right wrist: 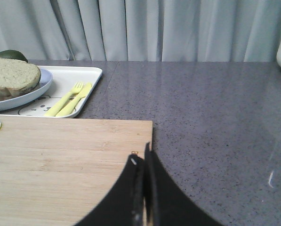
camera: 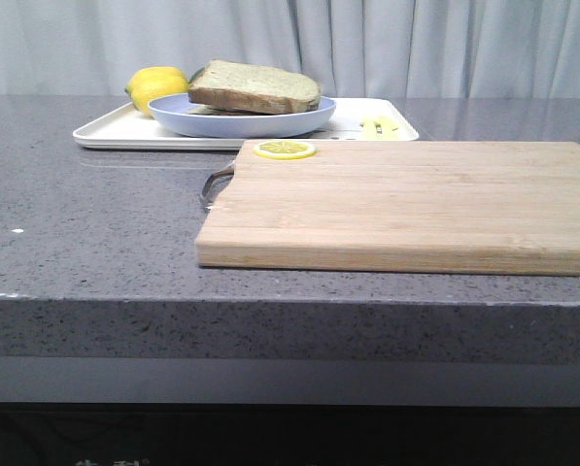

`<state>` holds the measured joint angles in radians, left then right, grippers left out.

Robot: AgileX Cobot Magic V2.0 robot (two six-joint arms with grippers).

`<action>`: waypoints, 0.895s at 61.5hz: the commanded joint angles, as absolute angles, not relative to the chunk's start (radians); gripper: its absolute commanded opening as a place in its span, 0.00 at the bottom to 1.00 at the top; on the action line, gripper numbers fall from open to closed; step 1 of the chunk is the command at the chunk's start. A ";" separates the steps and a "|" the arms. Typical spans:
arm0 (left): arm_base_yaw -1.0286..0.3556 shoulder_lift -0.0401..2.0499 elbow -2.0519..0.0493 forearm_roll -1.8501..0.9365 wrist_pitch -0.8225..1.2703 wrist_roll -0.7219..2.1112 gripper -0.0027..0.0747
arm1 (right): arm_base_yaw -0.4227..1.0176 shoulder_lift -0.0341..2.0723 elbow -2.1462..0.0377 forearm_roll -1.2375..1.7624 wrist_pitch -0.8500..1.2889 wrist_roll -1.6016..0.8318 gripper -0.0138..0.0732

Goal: Place bread and move sandwich to tray

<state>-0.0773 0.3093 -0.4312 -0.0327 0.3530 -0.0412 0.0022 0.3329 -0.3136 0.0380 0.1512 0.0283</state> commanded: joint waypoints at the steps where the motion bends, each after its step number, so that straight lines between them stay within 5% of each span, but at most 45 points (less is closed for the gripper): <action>1: -0.079 0.295 -0.432 -0.028 0.240 -0.052 0.01 | 0.003 0.338 -0.340 0.035 0.071 0.030 0.09; 21: -0.007 -0.035 -0.153 -0.028 0.192 -0.052 0.01 | 0.003 0.338 -0.340 0.035 0.071 0.030 0.09; 55: -0.007 -0.028 0.014 -0.028 0.090 -0.052 0.01 | 0.003 0.337 -0.340 0.035 0.071 0.030 0.09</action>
